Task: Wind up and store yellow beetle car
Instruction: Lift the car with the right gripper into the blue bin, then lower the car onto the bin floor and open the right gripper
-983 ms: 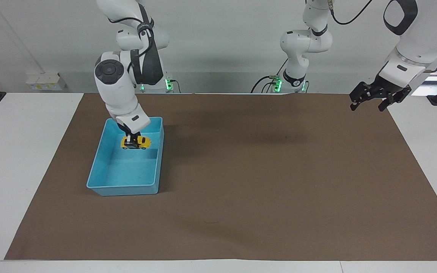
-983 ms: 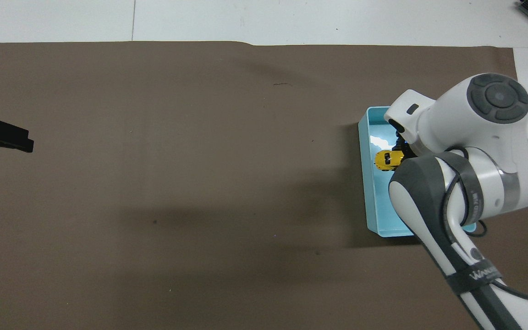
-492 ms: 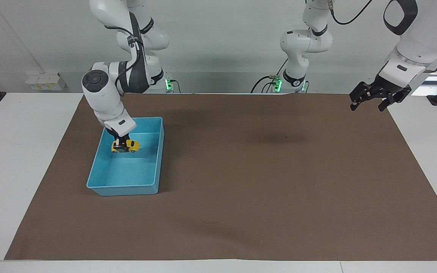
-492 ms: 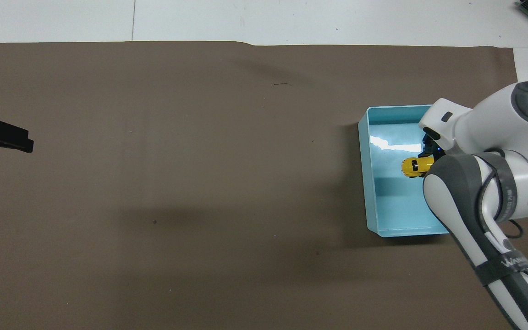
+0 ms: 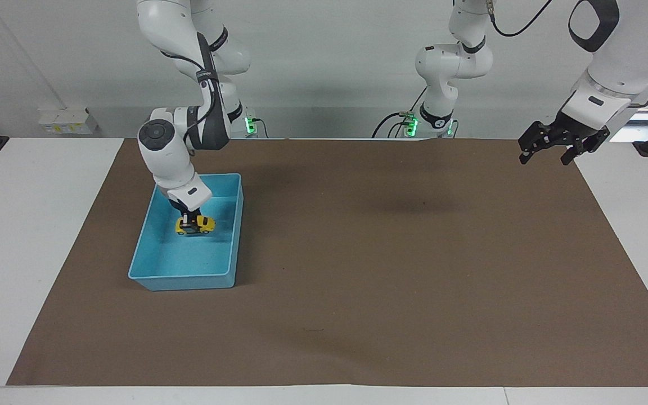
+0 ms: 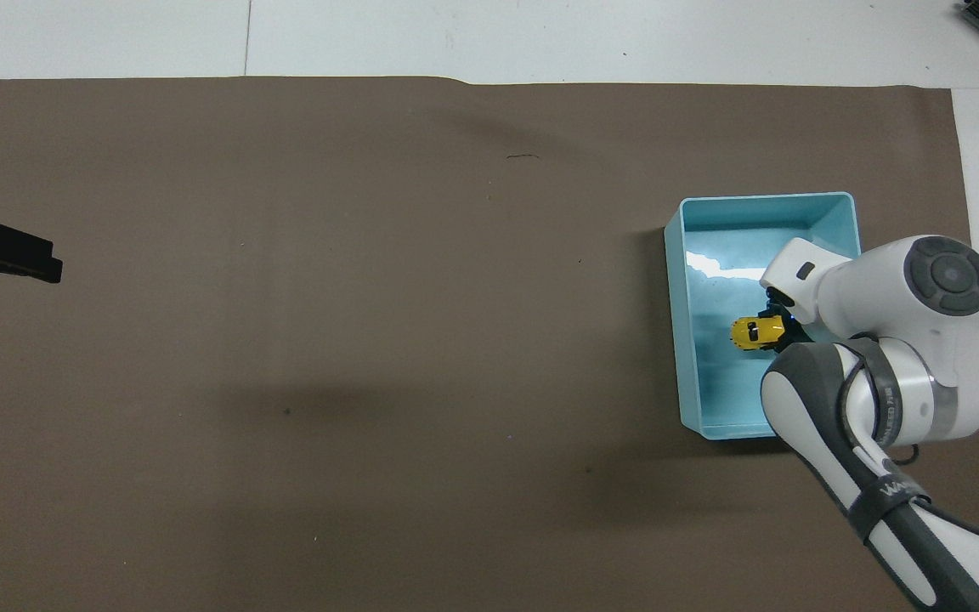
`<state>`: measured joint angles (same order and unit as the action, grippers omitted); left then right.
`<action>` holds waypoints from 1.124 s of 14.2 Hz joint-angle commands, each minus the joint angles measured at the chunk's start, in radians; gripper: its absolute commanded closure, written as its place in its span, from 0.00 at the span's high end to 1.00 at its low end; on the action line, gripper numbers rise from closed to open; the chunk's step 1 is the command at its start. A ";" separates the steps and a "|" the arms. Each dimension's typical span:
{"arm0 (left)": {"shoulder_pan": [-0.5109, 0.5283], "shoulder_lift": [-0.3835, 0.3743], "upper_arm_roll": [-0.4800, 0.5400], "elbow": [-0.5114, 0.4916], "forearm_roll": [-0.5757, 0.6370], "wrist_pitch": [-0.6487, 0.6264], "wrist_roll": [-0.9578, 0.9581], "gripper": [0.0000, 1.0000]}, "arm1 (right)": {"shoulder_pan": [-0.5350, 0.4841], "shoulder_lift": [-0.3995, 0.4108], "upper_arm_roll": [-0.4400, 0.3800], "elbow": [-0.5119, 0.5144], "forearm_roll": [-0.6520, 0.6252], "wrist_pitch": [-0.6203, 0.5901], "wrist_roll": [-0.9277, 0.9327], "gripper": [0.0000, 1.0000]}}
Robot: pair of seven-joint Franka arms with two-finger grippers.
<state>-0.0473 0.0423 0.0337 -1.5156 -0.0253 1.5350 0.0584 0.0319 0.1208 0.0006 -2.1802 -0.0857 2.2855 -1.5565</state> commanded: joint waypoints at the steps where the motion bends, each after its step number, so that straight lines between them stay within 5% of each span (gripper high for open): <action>1: 0.015 -0.024 -0.009 -0.026 -0.012 -0.004 0.000 1.00 | -0.007 -0.003 0.006 -0.020 -0.016 0.034 -0.010 0.00; 4: 0.015 -0.024 -0.009 -0.026 -0.012 -0.004 0.000 1.00 | -0.007 0.019 0.006 -0.020 -0.017 0.048 -0.010 0.00; 6: 0.015 -0.024 -0.009 -0.026 -0.012 -0.004 0.000 1.00 | -0.013 0.025 0.007 -0.009 -0.016 0.033 -0.004 0.83; 7: 0.015 -0.024 -0.009 -0.026 -0.012 -0.004 0.000 1.00 | -0.017 0.026 0.007 -0.003 -0.016 0.026 0.001 1.00; 16: 0.015 -0.024 -0.009 -0.025 -0.012 -0.004 0.000 1.00 | -0.003 -0.009 0.047 0.212 0.024 -0.269 0.186 1.00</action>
<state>-0.0473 0.0423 0.0337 -1.5155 -0.0253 1.5350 0.0584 0.0332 0.1264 0.0275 -2.0342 -0.0804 2.1034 -1.4285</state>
